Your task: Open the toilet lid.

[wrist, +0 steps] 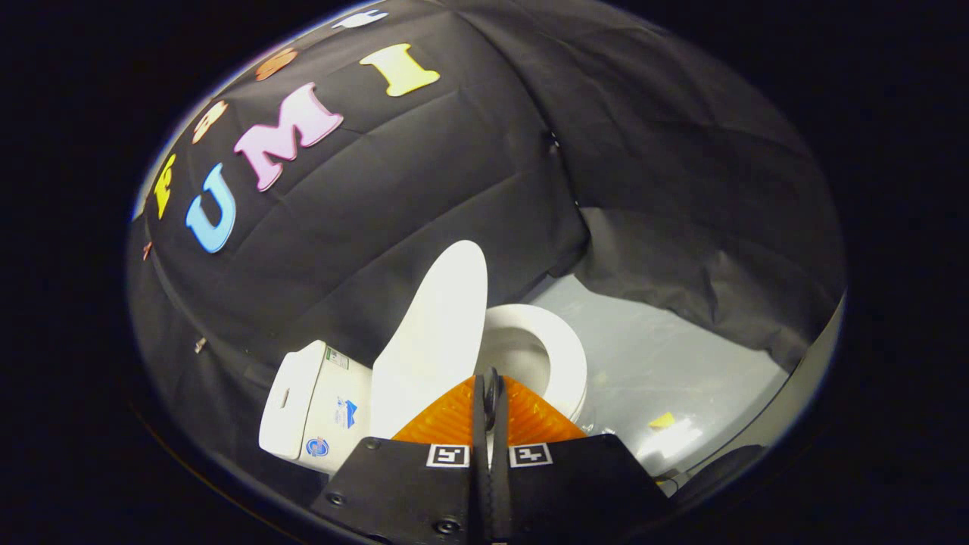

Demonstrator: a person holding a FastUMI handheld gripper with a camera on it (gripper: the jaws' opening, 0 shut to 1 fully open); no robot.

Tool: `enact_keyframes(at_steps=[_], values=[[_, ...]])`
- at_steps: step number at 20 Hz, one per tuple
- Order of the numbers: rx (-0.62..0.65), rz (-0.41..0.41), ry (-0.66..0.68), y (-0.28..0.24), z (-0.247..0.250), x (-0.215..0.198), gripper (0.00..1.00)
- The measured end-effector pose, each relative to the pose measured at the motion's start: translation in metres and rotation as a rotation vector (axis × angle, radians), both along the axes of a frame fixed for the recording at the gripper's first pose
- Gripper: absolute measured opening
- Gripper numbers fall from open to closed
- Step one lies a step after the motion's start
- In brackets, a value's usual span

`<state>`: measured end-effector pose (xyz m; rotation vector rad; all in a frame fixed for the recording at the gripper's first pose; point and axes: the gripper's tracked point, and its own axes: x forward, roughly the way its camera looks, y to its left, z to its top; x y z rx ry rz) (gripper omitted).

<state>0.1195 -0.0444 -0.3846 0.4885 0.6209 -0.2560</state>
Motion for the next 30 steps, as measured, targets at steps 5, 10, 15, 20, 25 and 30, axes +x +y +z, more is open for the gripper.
enact_keyframes(at_steps=[5,10,15,20,25,30], values=[[-0.171,0.074,-0.05,0.044,0.048,0.007,0.05],[-0.245,0.11,-0.083,0.077,0.078,0.01,0.05],[-0.327,0.157,-0.101,0.111,0.099,0.013,0.05],[-0.408,0.197,-0.131,0.149,0.12,0.017,0.05],[-0.485,0.255,-0.17,0.196,0.14,0.022,0.05],[-0.531,0.328,-0.206,0.242,0.149,0.027,0.05]])
